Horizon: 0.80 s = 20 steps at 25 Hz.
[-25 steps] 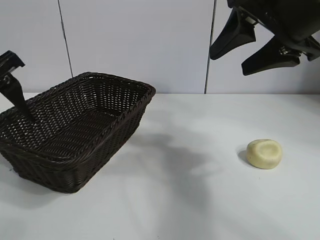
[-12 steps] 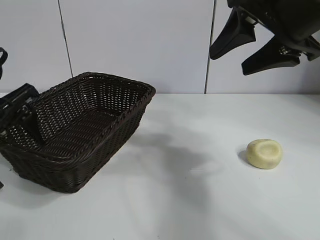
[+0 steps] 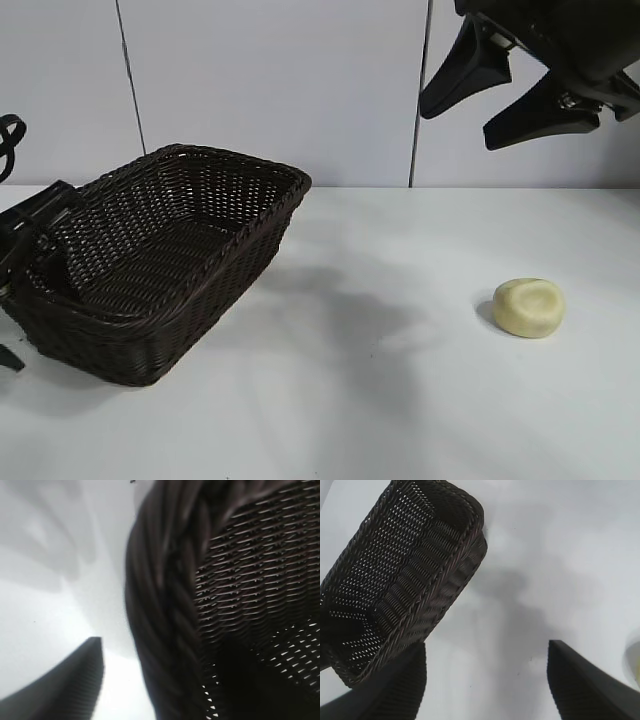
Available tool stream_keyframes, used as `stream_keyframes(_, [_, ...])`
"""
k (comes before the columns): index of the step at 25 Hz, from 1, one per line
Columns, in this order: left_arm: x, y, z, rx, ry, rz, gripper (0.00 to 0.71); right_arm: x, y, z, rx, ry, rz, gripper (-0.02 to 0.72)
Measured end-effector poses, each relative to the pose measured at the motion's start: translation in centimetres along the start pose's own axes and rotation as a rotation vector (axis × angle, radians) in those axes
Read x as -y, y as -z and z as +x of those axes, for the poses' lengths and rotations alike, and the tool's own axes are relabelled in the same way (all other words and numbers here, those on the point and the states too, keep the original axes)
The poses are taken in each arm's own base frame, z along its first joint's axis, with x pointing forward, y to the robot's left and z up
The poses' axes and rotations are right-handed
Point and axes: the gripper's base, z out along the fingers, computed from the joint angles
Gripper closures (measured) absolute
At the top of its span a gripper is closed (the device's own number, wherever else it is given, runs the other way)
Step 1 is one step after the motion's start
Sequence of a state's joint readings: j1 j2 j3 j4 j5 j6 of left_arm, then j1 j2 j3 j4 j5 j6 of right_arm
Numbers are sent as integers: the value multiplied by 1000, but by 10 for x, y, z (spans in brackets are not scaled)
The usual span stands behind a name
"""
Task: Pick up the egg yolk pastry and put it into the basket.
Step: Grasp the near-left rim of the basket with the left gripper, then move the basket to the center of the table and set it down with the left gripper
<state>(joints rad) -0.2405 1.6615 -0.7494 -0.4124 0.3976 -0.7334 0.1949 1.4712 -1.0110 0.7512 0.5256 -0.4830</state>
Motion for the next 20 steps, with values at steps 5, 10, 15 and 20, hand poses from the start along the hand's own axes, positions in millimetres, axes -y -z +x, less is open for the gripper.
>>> stream_keyframes(5, [4,5,-3,-37,-5,-22,612,0,0,0,2,0,1,208])
stream_keyframes(10, [17,21,-22,-68,-191,-22,612,0,0,0,2,0,1,208])
stream_keyframes(15, [38,42,-37,-102,-471,-3,612,0,0,0,2,0,1,208])
stream_keyframes(20, [57,62,-42,-123,-694,27,612,0,0,0,2,-1,0,208])
